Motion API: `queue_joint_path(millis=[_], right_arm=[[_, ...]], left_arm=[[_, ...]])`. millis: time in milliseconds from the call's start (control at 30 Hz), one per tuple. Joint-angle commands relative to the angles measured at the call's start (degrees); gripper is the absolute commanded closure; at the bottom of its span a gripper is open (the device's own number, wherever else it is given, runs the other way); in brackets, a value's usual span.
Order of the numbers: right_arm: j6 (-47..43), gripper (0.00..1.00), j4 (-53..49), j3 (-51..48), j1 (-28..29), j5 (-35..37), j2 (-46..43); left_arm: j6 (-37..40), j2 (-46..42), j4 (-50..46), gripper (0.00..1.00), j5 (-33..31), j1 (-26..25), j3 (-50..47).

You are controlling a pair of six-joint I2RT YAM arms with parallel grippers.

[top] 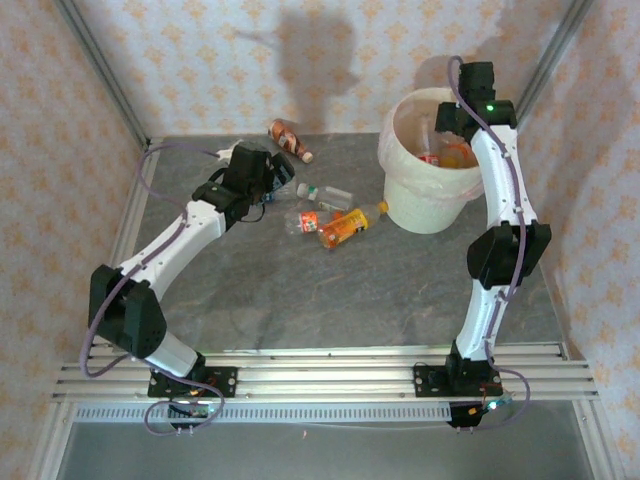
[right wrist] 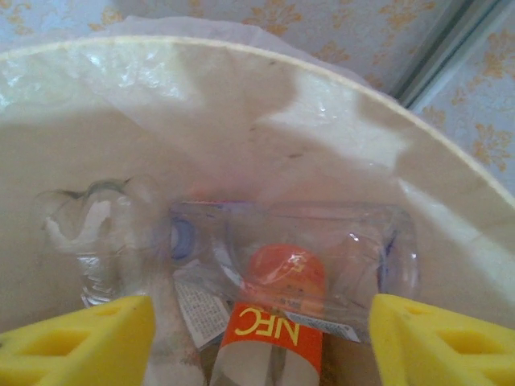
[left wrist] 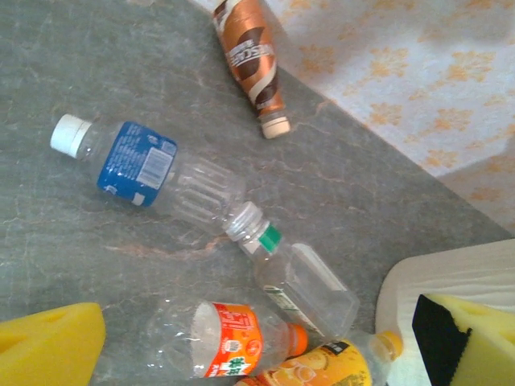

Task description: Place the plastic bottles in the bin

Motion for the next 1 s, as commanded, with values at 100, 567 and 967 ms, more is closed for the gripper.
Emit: queue_joint_path(millis=[100,567,967], right_arm=[[2.3,0.05,4.8,-5.7,-2.0,2.1,-5.0],[-1.9,0.01,8.0,-5.5,-2.4,-15.0,0.7],[-2.3,0.01,8.7,-6.3,-2.4,-16.6,-6.1]], left_arm=[[-1.7,3.1,-2.5,0.0,-0.9,1.4,-0.8],[-3.7,11.6,-1.7,0.0,0.0,4.8,2.8],[-6.6,19.2,2.4,0.0,1.7,6.7,8.1]])
